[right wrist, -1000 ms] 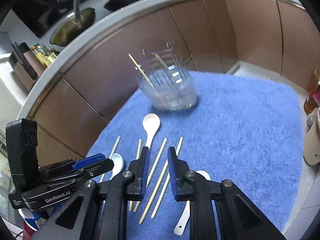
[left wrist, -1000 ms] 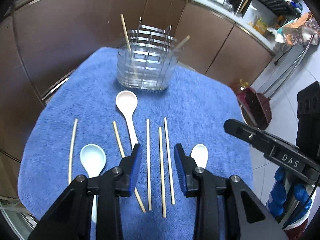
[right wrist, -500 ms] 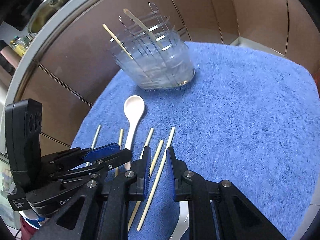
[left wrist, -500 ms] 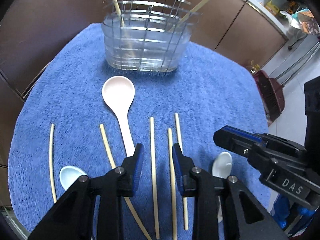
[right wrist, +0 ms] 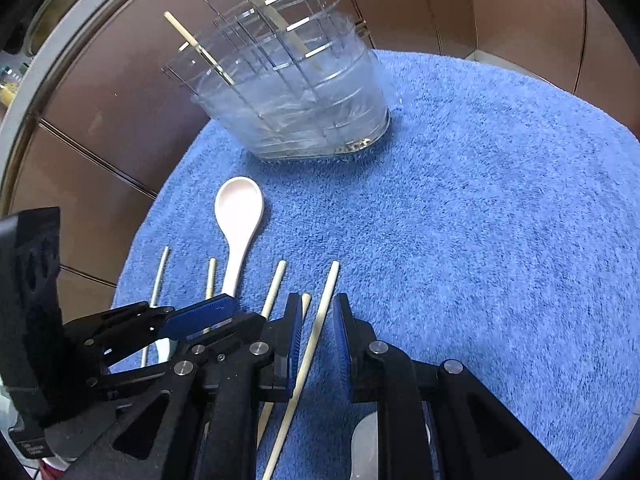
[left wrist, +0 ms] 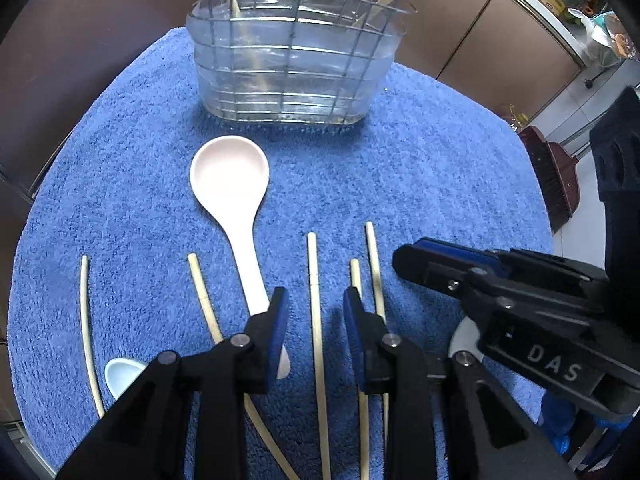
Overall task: Organize utensils
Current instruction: 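Lower the right gripper onto another wooden chopstick and close on it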
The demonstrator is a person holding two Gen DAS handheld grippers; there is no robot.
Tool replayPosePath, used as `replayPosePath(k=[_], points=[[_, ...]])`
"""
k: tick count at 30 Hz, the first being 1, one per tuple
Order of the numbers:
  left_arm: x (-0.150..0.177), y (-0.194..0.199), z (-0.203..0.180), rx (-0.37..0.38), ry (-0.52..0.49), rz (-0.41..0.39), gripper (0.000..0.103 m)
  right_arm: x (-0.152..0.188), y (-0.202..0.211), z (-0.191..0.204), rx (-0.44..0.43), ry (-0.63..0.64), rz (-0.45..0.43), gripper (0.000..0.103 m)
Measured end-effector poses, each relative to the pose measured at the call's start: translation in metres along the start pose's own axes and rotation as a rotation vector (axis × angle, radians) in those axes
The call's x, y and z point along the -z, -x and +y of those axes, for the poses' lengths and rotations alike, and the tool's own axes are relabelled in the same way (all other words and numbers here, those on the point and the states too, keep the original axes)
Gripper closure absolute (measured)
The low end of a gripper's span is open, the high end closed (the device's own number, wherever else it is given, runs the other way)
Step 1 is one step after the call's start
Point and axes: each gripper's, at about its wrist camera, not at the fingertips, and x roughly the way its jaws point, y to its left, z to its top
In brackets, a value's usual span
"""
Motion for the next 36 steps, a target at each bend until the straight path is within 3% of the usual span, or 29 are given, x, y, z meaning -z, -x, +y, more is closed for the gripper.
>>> replayPosePath(k=[17,25,36], points=[[-0.006,-0.025,0.004,0.002,-0.008,0.035,0.089,-0.016,-0.039,0.012,0.073,0.029,0.065,0.087],[-0.006,-0.028,0.003,0.001,-0.011,0.027,0.091,-0.021,-0.065,0.034,0.122,0.063,0.077,0.093],[-0.005,-0.03,-0.002,-0.018,-0.015,0.033,0.091,-0.015,-0.051,0.021,0.083,0.047,0.068,0.095]])
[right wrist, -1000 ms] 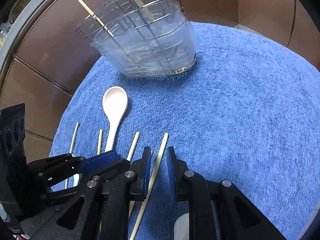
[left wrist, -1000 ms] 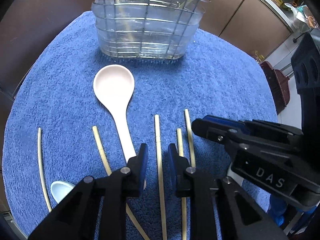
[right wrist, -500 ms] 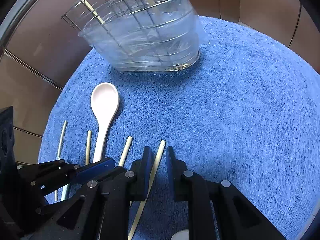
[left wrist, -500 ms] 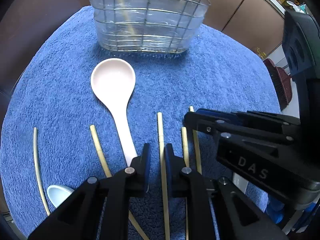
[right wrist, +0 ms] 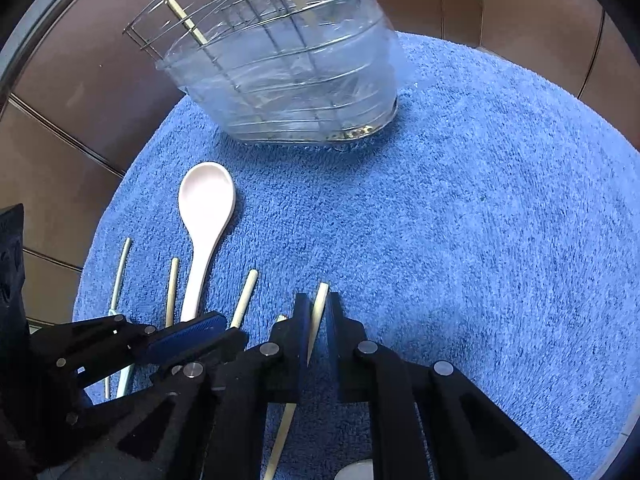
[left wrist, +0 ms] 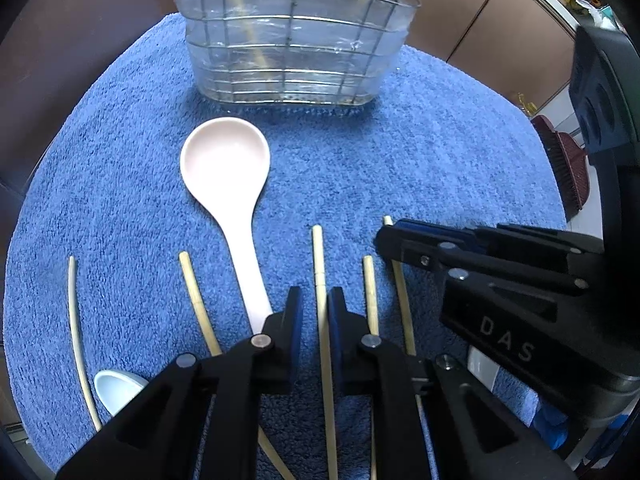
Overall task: Organize utensils
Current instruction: 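Lower the right gripper onto another wooden chopstick and close on it, then lift the chopstick with the right gripper and carry it over the caddy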
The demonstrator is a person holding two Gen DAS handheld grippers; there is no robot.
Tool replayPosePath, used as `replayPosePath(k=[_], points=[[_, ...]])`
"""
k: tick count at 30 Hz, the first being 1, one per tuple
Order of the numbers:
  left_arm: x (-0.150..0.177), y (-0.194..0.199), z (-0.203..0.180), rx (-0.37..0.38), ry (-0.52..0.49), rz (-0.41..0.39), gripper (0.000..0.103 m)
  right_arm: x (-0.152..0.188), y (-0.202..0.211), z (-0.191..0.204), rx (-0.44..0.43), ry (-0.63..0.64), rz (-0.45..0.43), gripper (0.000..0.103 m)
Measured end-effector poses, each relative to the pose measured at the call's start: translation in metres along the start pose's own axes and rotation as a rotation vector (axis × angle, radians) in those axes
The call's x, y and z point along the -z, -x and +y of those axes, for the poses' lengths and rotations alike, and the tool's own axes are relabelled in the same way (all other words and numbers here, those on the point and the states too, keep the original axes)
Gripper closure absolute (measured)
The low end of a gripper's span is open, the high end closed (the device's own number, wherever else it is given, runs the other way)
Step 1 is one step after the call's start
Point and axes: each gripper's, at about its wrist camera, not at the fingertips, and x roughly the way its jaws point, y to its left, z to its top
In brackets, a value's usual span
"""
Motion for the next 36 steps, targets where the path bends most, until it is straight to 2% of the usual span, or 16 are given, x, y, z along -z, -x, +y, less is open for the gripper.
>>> replayPosePath(k=[10,19,27,33,36], points=[[-0.01,-0.005,-0.008,-0.033,-0.009,0.042,0.091,0.008,0.012,-0.032,-0.078,-0.054,-0.021,0.096],[-0.017,-0.009,-0.017,-0.075,0.001,0.059,0.091,0.017,0.035,-0.06,-0.18,-0.105,-0.082,0.097],[-0.015,-0.008,-0.019,-0.097,0.051,0.045,0.097,0.031,0.066,-0.09,-0.248,-0.114,-0.139,0.097],[-0.011,0.001,-0.007,-0.077,0.085,0.001,0.099,0.04,0.094,-0.097,-0.266,-0.104,-0.185,0.097],[-0.008,0.012,-0.005,-0.072,0.088,-0.029,0.099,0.045,0.102,-0.08,-0.267,-0.101,-0.202,0.097]])
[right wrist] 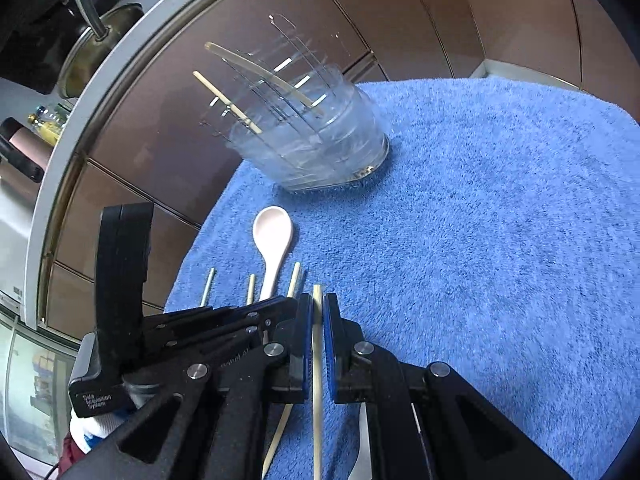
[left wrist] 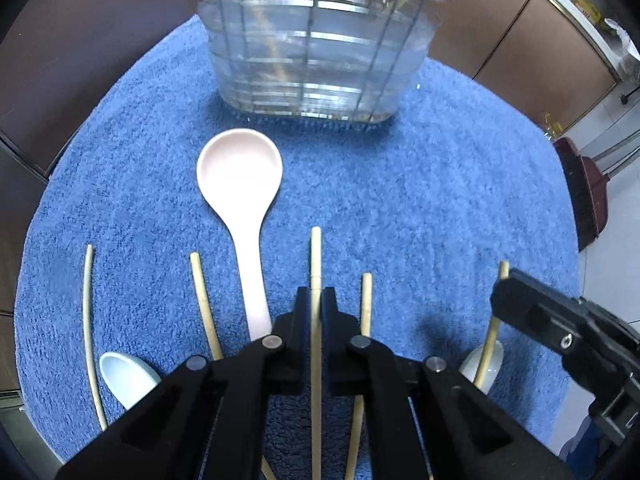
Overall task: Organize utensils
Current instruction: 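Lift the chopstick with the right gripper and carry it over the caddy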
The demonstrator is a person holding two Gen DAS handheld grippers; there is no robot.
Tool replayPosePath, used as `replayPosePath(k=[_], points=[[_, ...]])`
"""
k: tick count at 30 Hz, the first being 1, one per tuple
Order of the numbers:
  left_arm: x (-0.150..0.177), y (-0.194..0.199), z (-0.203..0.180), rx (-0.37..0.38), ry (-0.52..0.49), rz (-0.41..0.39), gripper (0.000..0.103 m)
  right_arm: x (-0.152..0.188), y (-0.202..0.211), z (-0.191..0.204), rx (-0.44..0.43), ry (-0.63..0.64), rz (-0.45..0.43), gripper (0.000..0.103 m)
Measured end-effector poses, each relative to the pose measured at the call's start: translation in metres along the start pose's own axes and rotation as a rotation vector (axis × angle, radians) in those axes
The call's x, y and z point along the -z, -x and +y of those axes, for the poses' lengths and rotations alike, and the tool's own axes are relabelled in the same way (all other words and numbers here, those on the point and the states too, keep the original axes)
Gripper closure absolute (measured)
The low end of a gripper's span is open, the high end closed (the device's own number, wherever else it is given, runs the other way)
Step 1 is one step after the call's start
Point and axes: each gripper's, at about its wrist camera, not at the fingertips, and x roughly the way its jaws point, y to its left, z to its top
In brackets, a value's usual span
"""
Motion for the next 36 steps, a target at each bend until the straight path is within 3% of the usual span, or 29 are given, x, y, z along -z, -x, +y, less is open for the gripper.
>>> replayPosePath(k=[7,11,21,36], points=[[0.007,0.033,0.005,-0.01,-0.015,-0.066,0.099,0.01,0.012,0.017,-0.013,0.005,-0.028,0.097],[0.019,0.054,0.001,-0.007,-0.011,-0.103,0.099,0.017,-0.002,0.045,-0.005,0.013,-0.048,0.097],[0.045,0.105,0.011,0.056,0.01,-0.269,0.099,0.028,0.028,0.063,0.012,0.057,-0.108,0.097],[0.089,0.175,0.015,0.069,0.035,-0.47,0.099,0.055,0.077,0.103,0.027,0.168,-0.224,0.097]])
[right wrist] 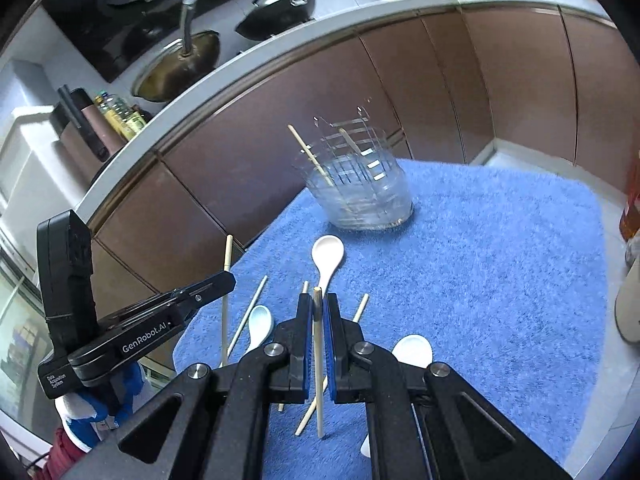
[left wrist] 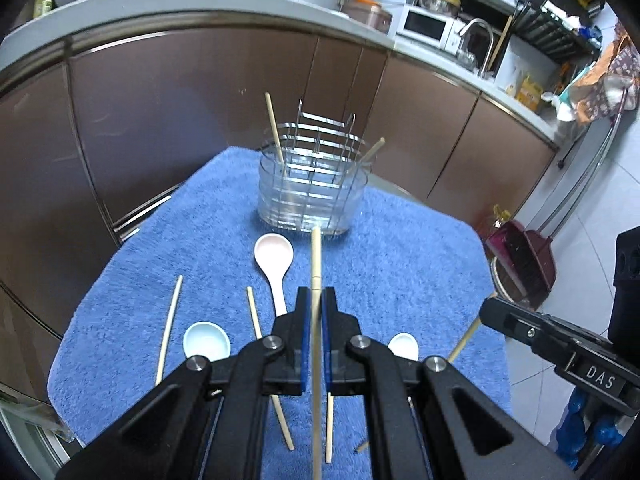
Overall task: Organize utensils
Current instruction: 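Lift the chopstick with the right gripper and carry it over the caddy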
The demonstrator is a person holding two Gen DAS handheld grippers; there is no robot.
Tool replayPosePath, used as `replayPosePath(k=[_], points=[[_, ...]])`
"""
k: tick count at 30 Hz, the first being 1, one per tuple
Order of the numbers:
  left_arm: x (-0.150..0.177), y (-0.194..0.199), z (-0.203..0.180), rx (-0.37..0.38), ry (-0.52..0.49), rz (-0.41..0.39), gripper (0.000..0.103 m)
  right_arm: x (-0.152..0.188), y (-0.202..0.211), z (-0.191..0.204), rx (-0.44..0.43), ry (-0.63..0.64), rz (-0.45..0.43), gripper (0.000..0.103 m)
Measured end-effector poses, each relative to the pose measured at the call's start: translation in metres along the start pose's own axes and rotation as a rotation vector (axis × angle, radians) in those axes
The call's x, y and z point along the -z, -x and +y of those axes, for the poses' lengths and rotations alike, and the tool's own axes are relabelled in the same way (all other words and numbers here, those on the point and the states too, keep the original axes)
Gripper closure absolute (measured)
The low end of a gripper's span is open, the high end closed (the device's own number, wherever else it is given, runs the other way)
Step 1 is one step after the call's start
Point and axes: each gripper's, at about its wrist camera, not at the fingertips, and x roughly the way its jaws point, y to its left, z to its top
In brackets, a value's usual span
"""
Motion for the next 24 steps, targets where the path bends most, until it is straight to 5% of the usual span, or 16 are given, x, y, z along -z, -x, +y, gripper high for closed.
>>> replayPosePath(k=[24], points=[[-0.009,0.077,0.018,0.019,0.09,-0.246,0.099,-0.016,0.061,0.048,0.03,0.173,-0.185,0.097]])
